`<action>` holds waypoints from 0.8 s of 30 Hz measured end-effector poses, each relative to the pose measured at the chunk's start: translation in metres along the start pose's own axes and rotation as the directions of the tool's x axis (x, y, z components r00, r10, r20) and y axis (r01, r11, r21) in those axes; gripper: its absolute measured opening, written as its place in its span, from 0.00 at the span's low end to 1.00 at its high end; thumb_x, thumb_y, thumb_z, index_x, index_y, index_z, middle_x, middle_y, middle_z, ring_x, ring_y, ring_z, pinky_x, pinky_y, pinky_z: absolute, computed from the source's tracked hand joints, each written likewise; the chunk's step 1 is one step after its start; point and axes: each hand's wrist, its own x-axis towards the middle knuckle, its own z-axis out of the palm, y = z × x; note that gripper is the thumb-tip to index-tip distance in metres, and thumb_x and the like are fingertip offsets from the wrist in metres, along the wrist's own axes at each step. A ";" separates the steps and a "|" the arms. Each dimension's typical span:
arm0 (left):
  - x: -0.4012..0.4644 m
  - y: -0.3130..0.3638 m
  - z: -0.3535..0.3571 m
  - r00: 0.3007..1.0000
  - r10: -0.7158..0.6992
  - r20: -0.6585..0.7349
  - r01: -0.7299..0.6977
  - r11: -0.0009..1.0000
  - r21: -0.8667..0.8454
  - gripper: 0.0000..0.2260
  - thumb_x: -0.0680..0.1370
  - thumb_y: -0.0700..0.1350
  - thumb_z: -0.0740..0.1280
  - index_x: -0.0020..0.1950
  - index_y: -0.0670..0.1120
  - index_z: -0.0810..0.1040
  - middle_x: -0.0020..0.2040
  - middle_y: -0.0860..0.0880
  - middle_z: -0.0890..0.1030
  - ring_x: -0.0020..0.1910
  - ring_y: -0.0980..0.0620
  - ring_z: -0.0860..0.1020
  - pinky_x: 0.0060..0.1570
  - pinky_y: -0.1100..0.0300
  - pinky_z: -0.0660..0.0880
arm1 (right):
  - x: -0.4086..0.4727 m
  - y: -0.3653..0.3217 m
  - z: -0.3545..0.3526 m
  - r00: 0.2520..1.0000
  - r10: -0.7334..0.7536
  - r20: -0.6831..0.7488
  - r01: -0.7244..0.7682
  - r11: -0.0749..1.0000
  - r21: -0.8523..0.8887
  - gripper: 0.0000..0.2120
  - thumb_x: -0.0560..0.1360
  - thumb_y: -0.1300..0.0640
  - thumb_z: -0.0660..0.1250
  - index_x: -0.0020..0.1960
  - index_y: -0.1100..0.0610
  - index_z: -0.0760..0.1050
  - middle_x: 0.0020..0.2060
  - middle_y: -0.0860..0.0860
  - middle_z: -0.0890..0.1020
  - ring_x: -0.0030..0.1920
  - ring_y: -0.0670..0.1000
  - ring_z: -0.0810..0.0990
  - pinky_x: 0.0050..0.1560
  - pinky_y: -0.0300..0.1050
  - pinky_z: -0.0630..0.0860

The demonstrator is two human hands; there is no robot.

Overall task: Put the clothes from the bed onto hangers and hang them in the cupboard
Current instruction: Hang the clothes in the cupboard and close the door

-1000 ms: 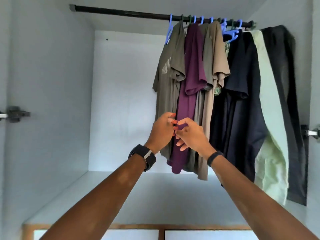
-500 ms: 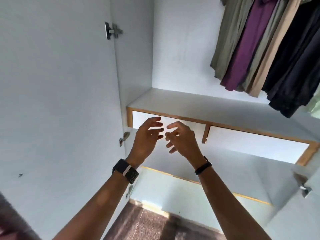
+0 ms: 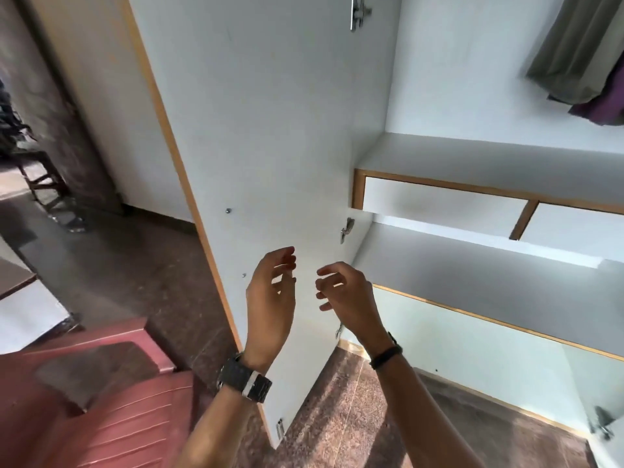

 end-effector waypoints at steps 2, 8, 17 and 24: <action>0.011 -0.003 -0.030 0.987 0.099 -0.128 -0.094 0.994 0.047 0.16 0.78 0.31 0.61 0.57 0.51 0.74 0.55 0.53 0.78 0.55 0.57 0.77 0.51 0.66 0.76 | -0.002 -0.012 0.031 1.000 -0.022 -0.023 0.022 0.999 0.026 0.06 0.74 0.64 0.65 0.48 0.56 0.79 0.38 0.51 0.82 0.40 0.52 0.83 0.38 0.43 0.82; 0.072 -0.023 -0.099 0.949 0.060 -0.309 -0.067 0.998 -0.010 0.18 0.79 0.31 0.58 0.65 0.46 0.71 0.57 0.56 0.71 0.58 0.51 0.73 0.57 0.61 0.71 | 0.008 -0.060 0.101 0.959 -0.271 -0.081 0.266 0.962 -0.068 0.04 0.75 0.61 0.68 0.48 0.53 0.77 0.44 0.44 0.82 0.42 0.41 0.81 0.46 0.33 0.76; 0.105 -0.029 -0.111 0.962 -0.273 -0.028 0.250 0.916 -0.314 0.14 0.82 0.40 0.54 0.50 0.49 0.79 0.48 0.50 0.82 0.52 0.47 0.79 0.53 0.55 0.75 | 0.047 -0.107 0.158 0.914 -0.385 -0.130 0.368 0.920 -0.135 0.20 0.76 0.51 0.68 0.65 0.54 0.70 0.63 0.48 0.75 0.60 0.46 0.74 0.61 0.42 0.74; 0.089 -0.025 -0.103 0.977 -0.207 0.053 0.213 0.938 -0.274 0.16 0.81 0.37 0.58 0.48 0.54 0.81 0.45 0.56 0.83 0.49 0.53 0.81 0.55 0.54 0.76 | 0.038 -0.103 0.151 0.854 -0.438 -0.281 0.395 0.897 -0.197 0.22 0.73 0.46 0.70 0.62 0.54 0.71 0.58 0.48 0.78 0.55 0.45 0.76 0.57 0.47 0.78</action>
